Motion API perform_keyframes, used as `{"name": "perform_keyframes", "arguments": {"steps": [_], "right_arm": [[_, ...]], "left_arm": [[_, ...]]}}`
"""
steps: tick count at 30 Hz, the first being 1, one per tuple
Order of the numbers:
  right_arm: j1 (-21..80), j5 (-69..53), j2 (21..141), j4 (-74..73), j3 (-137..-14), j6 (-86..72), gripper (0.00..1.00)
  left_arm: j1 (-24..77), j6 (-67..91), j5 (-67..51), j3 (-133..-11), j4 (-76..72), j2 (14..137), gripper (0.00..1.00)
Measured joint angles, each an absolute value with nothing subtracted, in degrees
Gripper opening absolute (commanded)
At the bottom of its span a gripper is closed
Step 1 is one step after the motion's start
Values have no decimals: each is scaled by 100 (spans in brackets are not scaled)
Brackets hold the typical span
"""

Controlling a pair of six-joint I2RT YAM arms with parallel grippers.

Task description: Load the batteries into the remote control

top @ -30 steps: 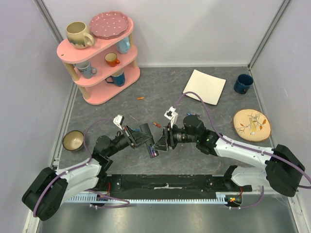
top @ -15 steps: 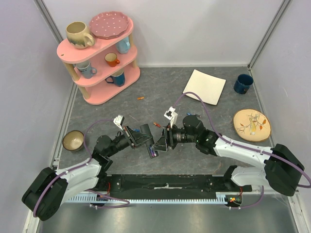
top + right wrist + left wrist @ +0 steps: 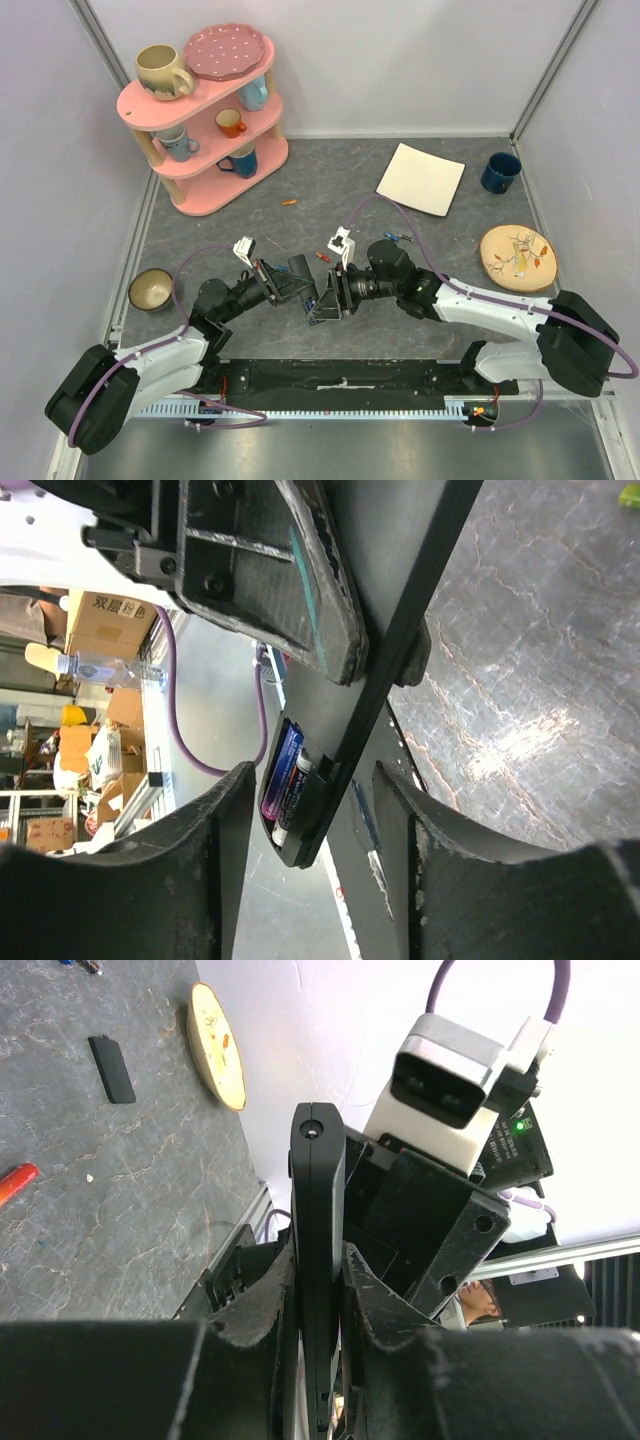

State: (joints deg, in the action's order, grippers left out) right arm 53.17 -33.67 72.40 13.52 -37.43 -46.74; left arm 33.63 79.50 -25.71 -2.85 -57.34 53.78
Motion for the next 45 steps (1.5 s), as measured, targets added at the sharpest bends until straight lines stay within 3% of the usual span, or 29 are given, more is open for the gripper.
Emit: {"name": "perform_keyframes", "arguments": {"steps": [5, 10, 12, 14, 20, 25, 29, 34, 45], "right_arm": [[5352, -3415, 7336, 1326, -3743, -4713, 44], [5371, -3428, 7336, 1365, -3745, -4775, 39], [5374, -3426, 7336, 1369, -3745, -4812, 47], [5376, -3430, 7334, 1406, -3745, -4829, 66], [5218, -3308, 7059, 1133, -3785, -4713, 86], [4735, -2532, 6353, -91, -4377, -4040, 86], [4584, -296, 6088, -1356, -5009, -3603, 83], [4187, 1704, 6879, -2368, -4884, -3457, 85], [3221, 2095, 8106, -2829, -4748, -3264, 79]], "left_arm": [[3363, 7946, -2565, -292, -5732, 5378, 2], [3363, 7937, -2558, -294, -5712, 5378, 2], [3363, 7935, -2554, -294, -5712, 5356, 2], [3363, 7935, -2558, -294, -5710, 5341, 2], [3363, 7935, -2561, -294, -5712, 5308, 2], [3363, 7931, -2563, -294, -5714, 5312, 2], [3363, 7920, -2563, -292, -5710, 5306, 2], [3363, 7896, -2561, -290, -5607, 5078, 2], [3363, 7682, -2561, -283, -4873, 4213, 2]]}}
